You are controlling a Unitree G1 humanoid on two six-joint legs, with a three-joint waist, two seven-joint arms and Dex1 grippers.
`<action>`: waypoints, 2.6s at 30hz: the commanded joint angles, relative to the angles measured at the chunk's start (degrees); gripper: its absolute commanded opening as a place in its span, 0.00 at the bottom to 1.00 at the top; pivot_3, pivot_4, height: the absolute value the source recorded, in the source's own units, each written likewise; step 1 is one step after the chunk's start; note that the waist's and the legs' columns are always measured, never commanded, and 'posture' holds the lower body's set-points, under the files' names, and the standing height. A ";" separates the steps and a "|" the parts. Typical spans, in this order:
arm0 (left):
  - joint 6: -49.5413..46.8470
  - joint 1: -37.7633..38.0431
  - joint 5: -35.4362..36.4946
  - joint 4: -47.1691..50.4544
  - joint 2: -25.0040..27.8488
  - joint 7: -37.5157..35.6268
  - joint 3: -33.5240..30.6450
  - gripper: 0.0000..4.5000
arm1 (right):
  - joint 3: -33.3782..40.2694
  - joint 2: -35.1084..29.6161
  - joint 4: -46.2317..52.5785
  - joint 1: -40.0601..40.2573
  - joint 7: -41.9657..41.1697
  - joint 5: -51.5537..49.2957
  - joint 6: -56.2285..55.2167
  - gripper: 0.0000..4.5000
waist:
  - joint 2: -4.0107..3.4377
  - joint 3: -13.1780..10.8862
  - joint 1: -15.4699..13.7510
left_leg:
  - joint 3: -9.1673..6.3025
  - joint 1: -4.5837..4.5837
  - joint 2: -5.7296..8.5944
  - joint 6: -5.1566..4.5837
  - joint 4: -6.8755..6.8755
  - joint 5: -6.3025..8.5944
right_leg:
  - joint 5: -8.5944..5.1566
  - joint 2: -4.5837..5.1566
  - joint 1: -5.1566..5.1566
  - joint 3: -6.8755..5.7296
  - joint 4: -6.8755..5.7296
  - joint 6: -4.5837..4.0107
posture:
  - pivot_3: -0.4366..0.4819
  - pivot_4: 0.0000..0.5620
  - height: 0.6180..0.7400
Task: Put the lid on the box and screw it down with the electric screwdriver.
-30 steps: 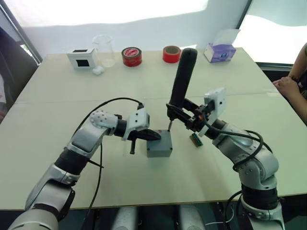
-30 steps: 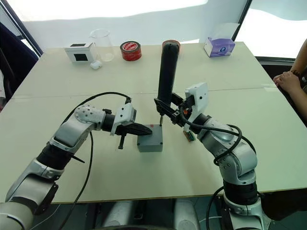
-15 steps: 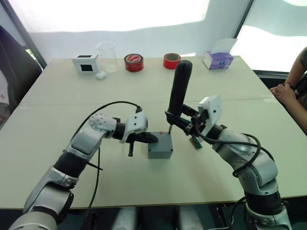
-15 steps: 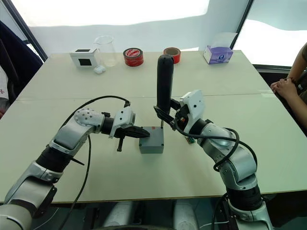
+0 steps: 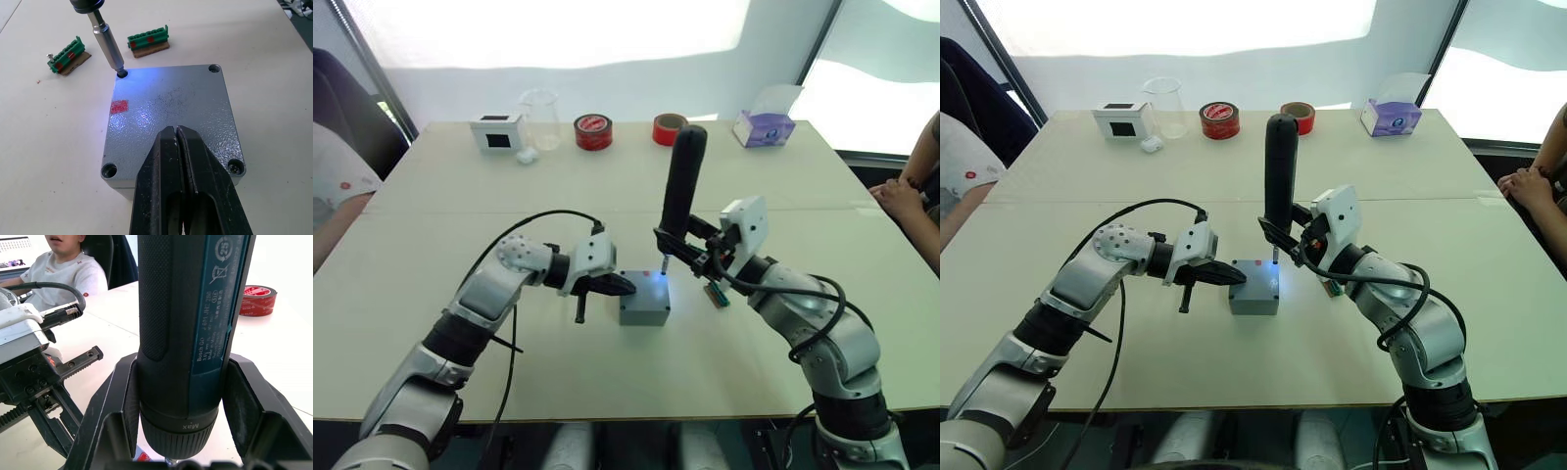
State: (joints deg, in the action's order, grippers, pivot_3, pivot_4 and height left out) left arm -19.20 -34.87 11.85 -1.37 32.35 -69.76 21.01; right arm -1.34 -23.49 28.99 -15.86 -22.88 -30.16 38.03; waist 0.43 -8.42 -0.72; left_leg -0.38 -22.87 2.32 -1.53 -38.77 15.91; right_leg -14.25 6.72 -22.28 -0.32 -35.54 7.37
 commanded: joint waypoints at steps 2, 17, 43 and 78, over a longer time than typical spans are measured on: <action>-0.54 0.65 -1.80 -0.59 0.72 -0.60 1.05 0.00 | -2.54 -0.23 -5.33 3.57 0.26 2.23 2.83 0.40 | 0.01 0.03 0.00 | 0.00 0.03 0.00 0.00 0.07 0.00 | 0.00 0.02 0.01 0.00 0.05 0.00 | 0.48 0.27 1.00; -0.95 0.67 -1.81 -0.13 0.43 -0.65 1.13 0.00 | -1.92 -1.41 -4.39 4.34 -0.82 2.00 1.93 0.40 | 0.15 0.14 -0.01 | 0.02 0.30 0.04 0.02 0.64 -0.01 | -0.01 0.13 0.11 0.02 0.37 -0.06 | 0.48 0.27 1.00; -18.98 5.32 19.75 16.48 5.41 3.53 -17.35 0.00 | 25.96 -30.86 -28.62 -33.84 12.75 -33.61 54.19 0.40 | -0.43 -0.89 -0.01 | 0.11 -1.99 -0.01 0.48 0.79 -0.32 | 0.24 0.16 -1.97 -0.06 0.31 -0.07 | 0.48 0.27 1.00; -17.54 8.64 17.98 20.11 13.97 2.85 -15.17 0.00 | -4.05 -44.77 -39.55 -21.87 -17.45 -7.51 42.14 1.00 | -0.59 -1.24 1.27 | 0.27 -1.99 -0.04 0.28 0.43 -0.24 | 0.31 -0.02 -1.86 0.00 0.20 0.09 | 0.48 0.27 1.00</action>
State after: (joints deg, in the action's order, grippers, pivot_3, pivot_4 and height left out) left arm -37.74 -25.03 30.05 19.28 45.30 -67.93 9.25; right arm -5.59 -65.67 -12.55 -36.75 -38.36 -40.66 85.56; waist -0.16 -9.65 0.54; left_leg -0.11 -24.86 2.28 -1.24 -38.35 15.67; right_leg -13.93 6.70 -24.16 -0.32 -35.35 7.47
